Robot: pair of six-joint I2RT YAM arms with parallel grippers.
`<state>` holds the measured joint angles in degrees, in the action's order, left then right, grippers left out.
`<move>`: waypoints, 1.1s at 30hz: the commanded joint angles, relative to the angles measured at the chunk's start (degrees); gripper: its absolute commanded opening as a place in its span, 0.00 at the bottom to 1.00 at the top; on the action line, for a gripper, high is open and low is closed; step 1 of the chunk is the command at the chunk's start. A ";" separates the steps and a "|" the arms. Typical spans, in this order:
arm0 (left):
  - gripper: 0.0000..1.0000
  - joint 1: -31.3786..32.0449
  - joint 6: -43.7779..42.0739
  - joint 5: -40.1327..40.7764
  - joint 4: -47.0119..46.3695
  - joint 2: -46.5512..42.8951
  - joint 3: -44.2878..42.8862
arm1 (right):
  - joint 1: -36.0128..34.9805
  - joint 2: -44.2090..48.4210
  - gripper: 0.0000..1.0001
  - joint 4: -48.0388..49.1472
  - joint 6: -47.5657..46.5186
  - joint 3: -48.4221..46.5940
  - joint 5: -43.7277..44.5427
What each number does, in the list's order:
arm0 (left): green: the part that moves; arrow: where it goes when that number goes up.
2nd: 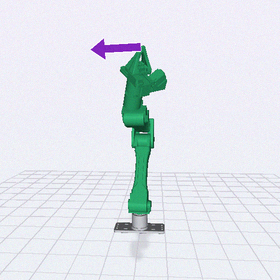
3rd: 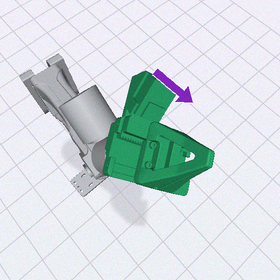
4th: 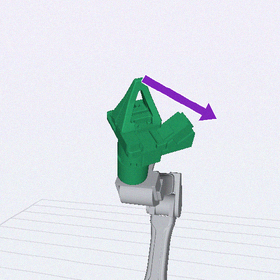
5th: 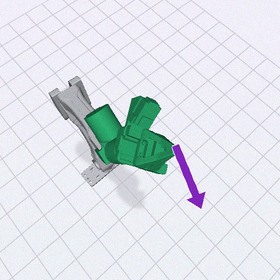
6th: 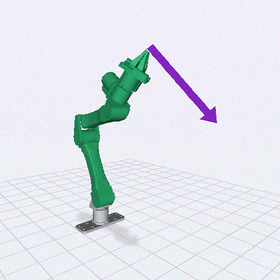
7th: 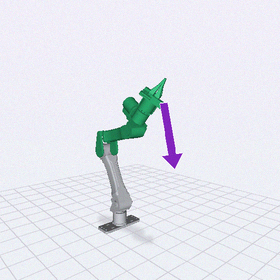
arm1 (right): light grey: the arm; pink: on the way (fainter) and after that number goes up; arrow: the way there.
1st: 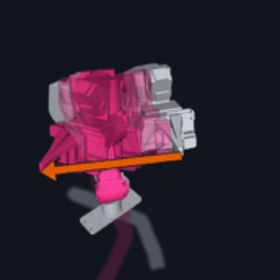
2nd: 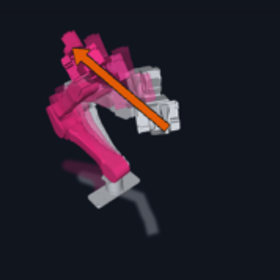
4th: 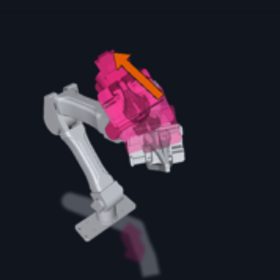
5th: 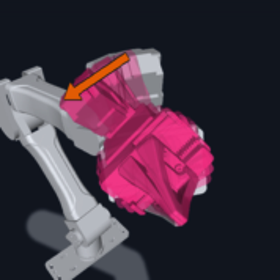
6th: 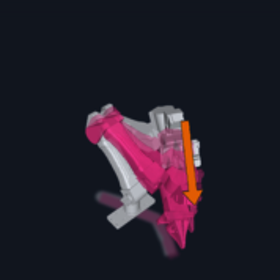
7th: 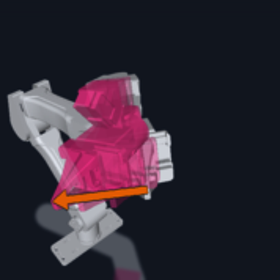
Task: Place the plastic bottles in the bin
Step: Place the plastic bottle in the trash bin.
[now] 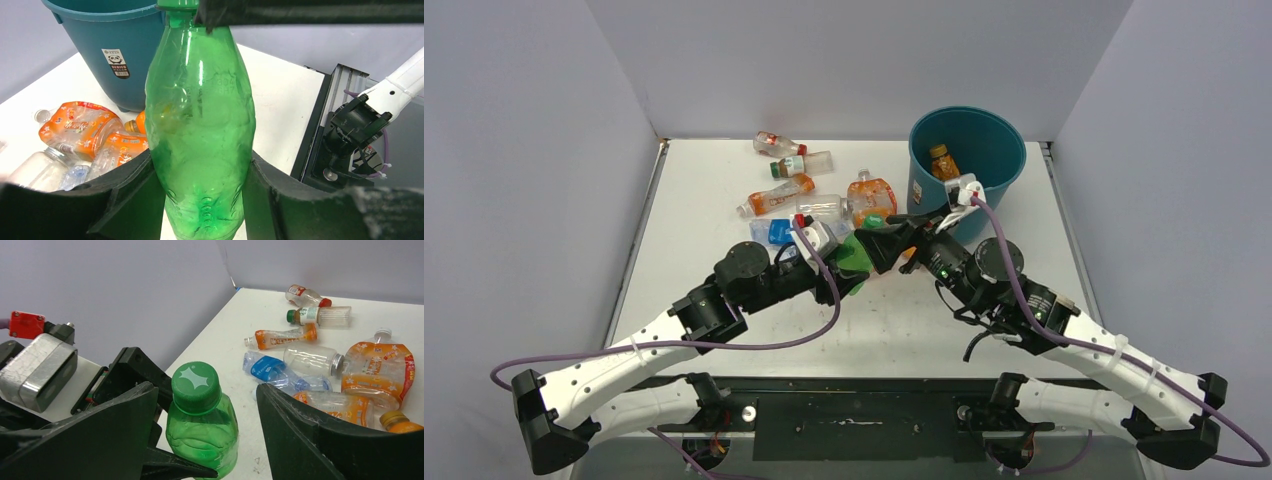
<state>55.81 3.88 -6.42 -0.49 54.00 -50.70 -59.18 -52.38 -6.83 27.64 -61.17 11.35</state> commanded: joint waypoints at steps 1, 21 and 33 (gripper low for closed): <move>0.00 0.42 -0.28 -0.68 -3.82 -0.43 -0.89 | 0.29 0.88 0.70 4.88 0.31 0.12 1.72; 0.96 1.38 -3.40 2.25 -10.74 -4.85 4.34 | 0.33 -1.09 0.05 0.34 -2.76 -5.18 4.76; 0.96 1.32 -7.60 23.56 -21.44 -13.48 11.23 | 6.41 -7.68 0.05 10.49 -20.53 -13.72 29.42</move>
<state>57.30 -1.93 7.14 -14.83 42.57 -40.49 -58.11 -55.94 -5.06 14.79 -70.54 30.52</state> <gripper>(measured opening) 0.961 0.357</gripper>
